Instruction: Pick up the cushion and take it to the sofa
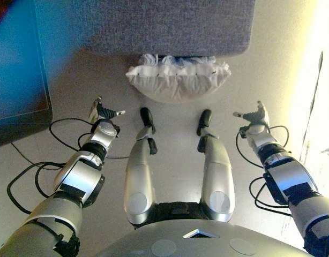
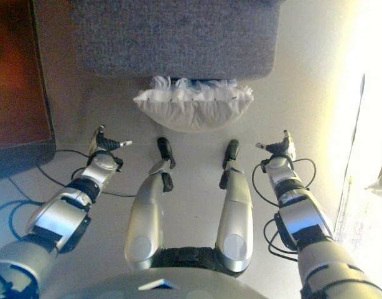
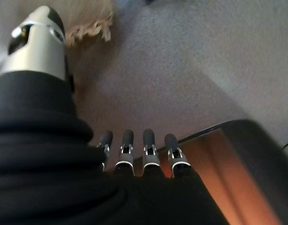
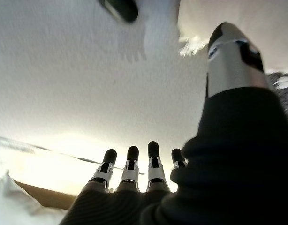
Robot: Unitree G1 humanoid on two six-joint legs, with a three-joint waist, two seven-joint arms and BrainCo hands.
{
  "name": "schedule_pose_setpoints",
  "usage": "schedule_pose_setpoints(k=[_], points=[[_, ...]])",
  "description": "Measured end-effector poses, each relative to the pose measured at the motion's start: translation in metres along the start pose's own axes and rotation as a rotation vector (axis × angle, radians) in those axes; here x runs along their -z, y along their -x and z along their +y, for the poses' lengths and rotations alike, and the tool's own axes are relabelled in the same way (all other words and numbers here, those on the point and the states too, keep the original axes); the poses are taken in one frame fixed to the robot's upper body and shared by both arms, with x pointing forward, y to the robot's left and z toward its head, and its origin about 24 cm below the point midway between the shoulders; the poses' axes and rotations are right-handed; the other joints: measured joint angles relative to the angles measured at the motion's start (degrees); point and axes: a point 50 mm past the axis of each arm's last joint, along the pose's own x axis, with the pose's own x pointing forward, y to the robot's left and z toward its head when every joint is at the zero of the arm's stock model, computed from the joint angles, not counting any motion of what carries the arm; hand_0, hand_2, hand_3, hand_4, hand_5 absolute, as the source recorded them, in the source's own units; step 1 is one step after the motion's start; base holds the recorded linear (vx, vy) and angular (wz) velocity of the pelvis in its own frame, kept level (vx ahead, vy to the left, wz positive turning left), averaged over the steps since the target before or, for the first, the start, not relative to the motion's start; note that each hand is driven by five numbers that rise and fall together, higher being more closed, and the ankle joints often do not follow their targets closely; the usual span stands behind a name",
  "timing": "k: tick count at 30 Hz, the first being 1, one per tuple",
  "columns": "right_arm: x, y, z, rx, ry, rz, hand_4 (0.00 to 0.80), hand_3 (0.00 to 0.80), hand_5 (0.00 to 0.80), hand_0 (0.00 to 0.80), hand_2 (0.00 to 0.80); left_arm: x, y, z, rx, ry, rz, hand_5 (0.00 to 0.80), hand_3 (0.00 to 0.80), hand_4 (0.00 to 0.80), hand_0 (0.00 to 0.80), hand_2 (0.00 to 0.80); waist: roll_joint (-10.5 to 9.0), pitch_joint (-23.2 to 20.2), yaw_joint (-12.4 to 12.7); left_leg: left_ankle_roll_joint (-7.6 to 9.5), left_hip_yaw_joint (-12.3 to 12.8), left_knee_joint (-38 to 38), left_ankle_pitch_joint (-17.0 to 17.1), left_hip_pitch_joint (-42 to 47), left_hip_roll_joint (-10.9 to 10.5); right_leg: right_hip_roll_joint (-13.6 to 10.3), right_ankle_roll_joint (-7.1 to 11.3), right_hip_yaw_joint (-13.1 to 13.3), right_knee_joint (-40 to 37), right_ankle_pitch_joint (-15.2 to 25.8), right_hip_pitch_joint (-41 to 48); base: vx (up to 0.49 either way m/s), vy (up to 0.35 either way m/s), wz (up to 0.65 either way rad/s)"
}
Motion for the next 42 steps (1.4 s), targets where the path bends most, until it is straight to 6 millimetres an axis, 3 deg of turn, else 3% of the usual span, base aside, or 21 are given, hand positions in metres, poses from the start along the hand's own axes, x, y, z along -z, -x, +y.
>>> schedule_pose_setpoints(k=[1,4,10,17,21,25,31,34,38,42], points=[[-0.002,-0.001,-0.001,0.007,0.001,-0.005,0.000,0.000,0.000,0.000,0.000,-0.001,0.000,0.000,-0.001,-0.005,-0.007,0.000,0.000,0.000,0.000,0.000,0.00,0.0,0.0,0.00,0.0,0.0,0.0,-0.3,0.0,0.0,0.00,0.1,0.1,0.0,-0.3,-0.043,0.009,0.00],[-0.034,-0.008,-0.018,0.086,-0.022,-0.076,0.000,0.000,0.000,0.000,0.000,-0.025,-0.005,0.009,-0.056,-0.002,-0.077,0.000,0.000,0.000,0.000,0.000,0.04,0.0,-0.1,0.24,0.0,0.1,0.7,-5.5,-0.2,-0.2,-0.21,0.5,1.3,0.2,-6.2,-0.052,-0.021,0.03],[-0.096,-0.014,-0.050,0.202,-0.060,-0.198,0.000,0.000,0.000,0.000,0.000,-0.073,-0.017,0.042,-0.180,0.032,-0.184,0.000,0.000,0.000,0.000,0.000,0.08,0.0,-0.7,0.38,-0.3,0.9,2.2,-15.3,-0.2,-0.2,-0.70,1.5,3.6,0.6,-16.7,-0.032,0.000,0.03],[-0.131,-0.013,-0.072,0.287,-0.070,-0.278,0.000,0.000,0.000,0.000,0.000,-0.103,-0.020,0.061,-0.227,0.020,-0.280,0.000,0.000,0.000,0.000,0.000,0.20,0.0,-1.0,0.42,-0.4,2.5,2.2,-21.5,-0.3,-0.3,-0.84,2.8,5.8,0.3,-23.5,-0.008,0.043,0.01],[-0.162,-0.009,-0.094,0.349,-0.064,-0.363,0.000,0.000,0.000,0.000,0.000,-0.133,-0.021,0.085,-0.292,-0.009,-0.363,0.000,0.000,0.000,0.000,0.000,0.51,-0.1,-1.1,0.44,-0.4,3.9,2.2,-26.1,-0.7,-0.6,-0.90,4.4,8.1,0.3,-29.2,0.006,0.058,0.00],[-0.190,-0.001,-0.107,0.374,-0.077,-0.454,0.000,0.000,0.000,0.000,0.000,-0.162,-0.019,0.108,-0.351,0.020,-0.421,0.000,0.000,0.000,0.000,0.000,0.65,0.0,-1.2,0.59,-0.4,4.8,2.3,-30.3,-0.5,-0.6,-1.11,4.6,9.2,0.4,-33.5,0.002,0.004,0.01],[-0.228,0.014,-0.114,0.379,0.006,-0.612,0.000,0.000,0.000,0.000,0.000,-0.184,-0.016,0.128,-0.396,0.014,-0.472,0.000,0.000,0.000,0.000,0.000,0.86,0.0,-1.0,0.65,-0.5,5.9,2.4,-34.4,-0.5,-0.7,-1.15,4.7,9.9,0.4,-37.4,0.013,0.007,0.04],[-0.257,0.028,-0.124,0.418,0.071,-0.712,0.000,0.000,0.000,0.000,0.000,-0.202,-0.011,0.144,-0.436,0.005,-0.525,0.000,0.000,0.000,0.000,0.000,1.01,-0.1,-0.7,0.81,-0.7,6.0,2.5,-37.1,-0.6,-0.9,-1.13,4.7,10.3,0.3,-40.0,0.016,-0.017,0.09],[-0.267,0.032,-0.134,0.429,0.155,-0.762,0.000,0.000,0.000,0.000,0.000,-0.221,-0.004,0.159,-0.473,-0.042,-0.587,0.000,0.000,0.000,0.000,0.000,1.24,-0.1,-0.9,0.87,-1.5,5.9,2.8,-39.0,-1.1,-1.0,-1.08,4.6,10.6,0.4,-41.7,0.022,-0.029,0.09],[-0.293,0.050,-0.137,0.376,0.227,-0.882,0.000,0.000,0.000,0.000,0.000,-0.239,0.003,0.169,-0.455,-0.068,-0.640,0.000,0.000,0.000,0.000,0.000,1.54,-0.2,-0.7,0.85,-1.8,4.8,3.5,-40.4,-1.3,-1.1,-1.06,4.6,10.7,0.4,-43.4,0.025,-0.027,0.08]])
